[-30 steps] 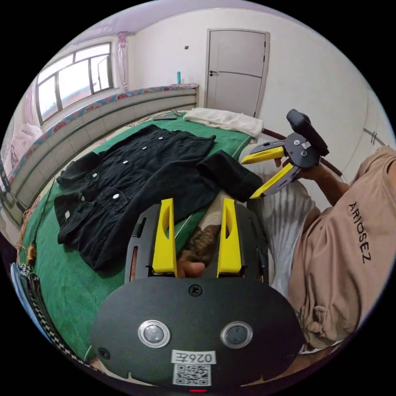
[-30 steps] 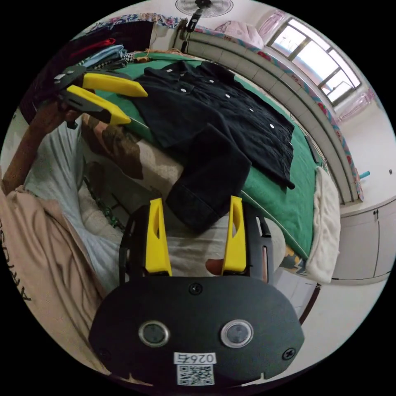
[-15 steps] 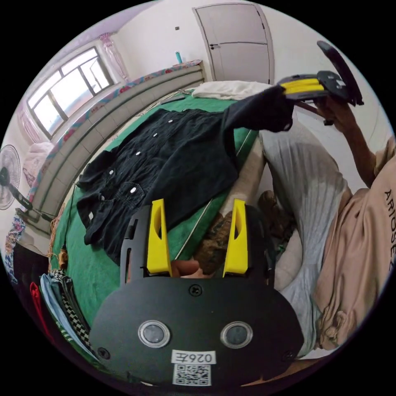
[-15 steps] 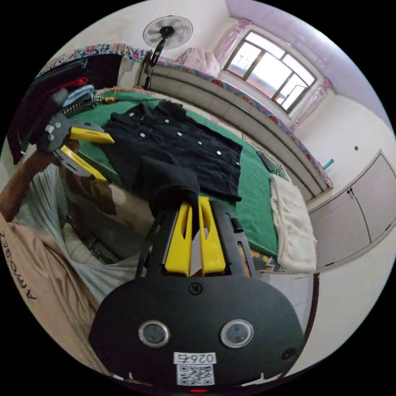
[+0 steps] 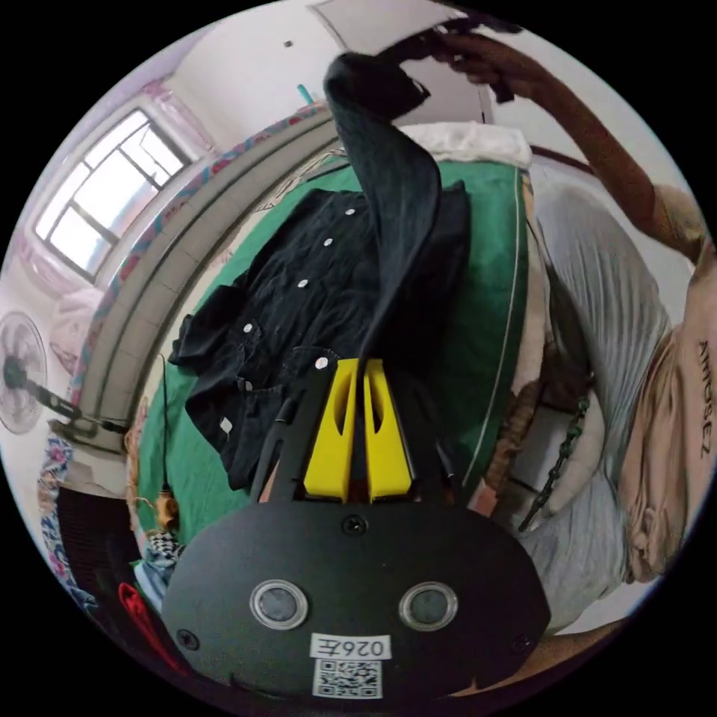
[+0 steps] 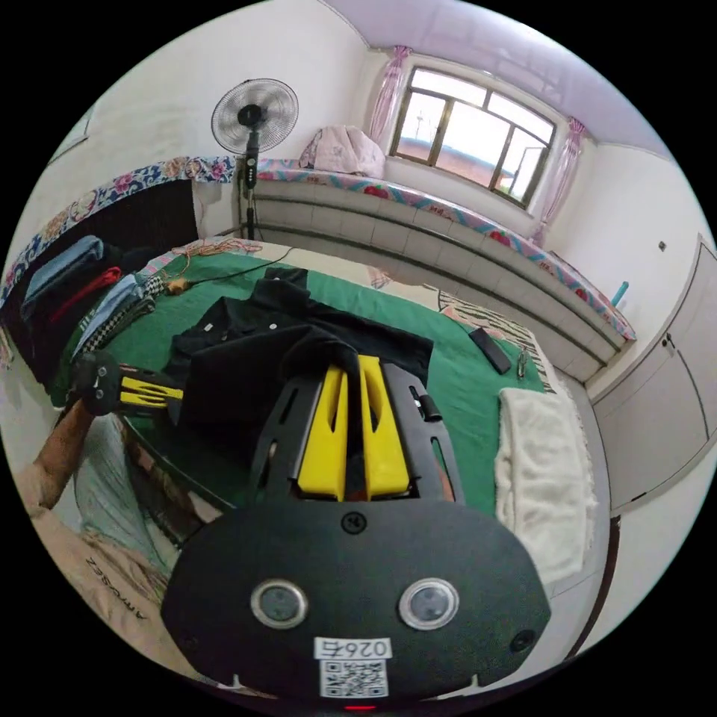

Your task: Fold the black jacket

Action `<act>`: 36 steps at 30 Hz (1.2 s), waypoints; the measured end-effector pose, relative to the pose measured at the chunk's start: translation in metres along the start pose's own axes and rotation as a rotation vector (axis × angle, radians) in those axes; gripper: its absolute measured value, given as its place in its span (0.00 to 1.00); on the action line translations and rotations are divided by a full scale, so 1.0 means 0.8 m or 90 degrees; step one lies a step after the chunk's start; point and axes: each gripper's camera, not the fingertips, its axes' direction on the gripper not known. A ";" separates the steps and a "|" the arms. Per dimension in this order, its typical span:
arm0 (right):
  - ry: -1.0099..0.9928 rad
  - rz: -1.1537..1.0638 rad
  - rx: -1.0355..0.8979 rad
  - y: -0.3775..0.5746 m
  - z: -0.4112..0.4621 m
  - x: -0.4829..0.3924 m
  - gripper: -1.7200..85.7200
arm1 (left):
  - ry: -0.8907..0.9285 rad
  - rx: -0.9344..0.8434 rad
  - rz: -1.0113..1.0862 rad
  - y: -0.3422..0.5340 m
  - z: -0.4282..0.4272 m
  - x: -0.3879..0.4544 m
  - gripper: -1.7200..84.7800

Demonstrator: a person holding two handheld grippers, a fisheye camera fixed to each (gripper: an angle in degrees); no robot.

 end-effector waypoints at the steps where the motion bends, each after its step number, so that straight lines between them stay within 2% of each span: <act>1: -0.011 0.010 -0.026 -0.015 0.026 0.007 0.07 | 0.047 0.004 -0.066 -0.001 0.005 -0.050 0.07; 3: -0.092 0.065 -0.123 -0.052 0.117 0.037 0.16 | 0.163 0.008 -0.170 0.007 0.018 -0.127 0.13; 4: -0.124 0.080 -0.124 -0.054 0.131 0.044 0.16 | 0.258 0.020 -0.256 0.020 0.027 -0.176 0.17; 5: -0.186 0.104 -0.087 -0.052 0.148 0.055 0.17 | 0.328 0.046 -0.325 0.039 0.035 -0.209 0.17; 6: -0.217 0.138 -0.044 -0.045 0.161 0.067 0.17 | 0.349 0.064 -0.351 0.048 0.036 -0.221 0.17; 9: -0.254 0.148 -0.047 -0.052 0.195 0.080 0.15 | 0.416 0.126 -0.403 0.066 0.030 -0.254 0.14; 15: -0.134 -0.020 -0.109 -0.091 0.262 0.025 0.14 | 0.384 0.112 -0.296 -0.001 -0.003 -0.258 0.14; 18: -0.099 -0.069 -0.161 -0.111 0.319 -0.004 0.14 | 0.379 0.070 -0.230 -0.037 0.001 -0.246 0.14; 20: -0.084 -0.090 -0.172 -0.128 0.346 -0.015 0.11 | 0.377 -0.005 -0.209 -0.062 0.025 -0.242 0.14; 21: -0.065 -0.073 -0.150 -0.144 0.351 -0.014 0.06 | 0.373 -0.026 -0.218 -0.066 0.032 -0.243 0.13; 23: -0.049 -0.030 -0.085 -0.172 0.343 -0.004 0.04 | 0.339 -0.026 -0.263 -0.068 0.037 -0.252 0.10; 26: 0.054 0.018 0.024 -0.230 0.336 0.015 0.05 | 0.368 -0.029 -0.278 -0.074 0.031 -0.274 0.08; 28: 0.107 0.015 -0.008 -0.268 0.362 0.023 0.08 | 0.394 -0.042 -0.277 -0.082 0.027 -0.289 0.08; 30: 0.099 0.006 -0.074 -0.304 0.396 0.029 0.09 | 0.409 -0.050 -0.268 -0.090 0.018 -0.304 0.08; 33: 0.011 -0.026 -0.054 -0.305 0.407 0.015 0.07 | 0.335 -0.003 -0.276 -0.095 -0.025 -0.328 0.08; 36: 0.011 -0.104 -0.081 -0.291 0.454 -0.011 0.02 | 0.281 0.035 -0.317 -0.096 -0.045 -0.352 0.06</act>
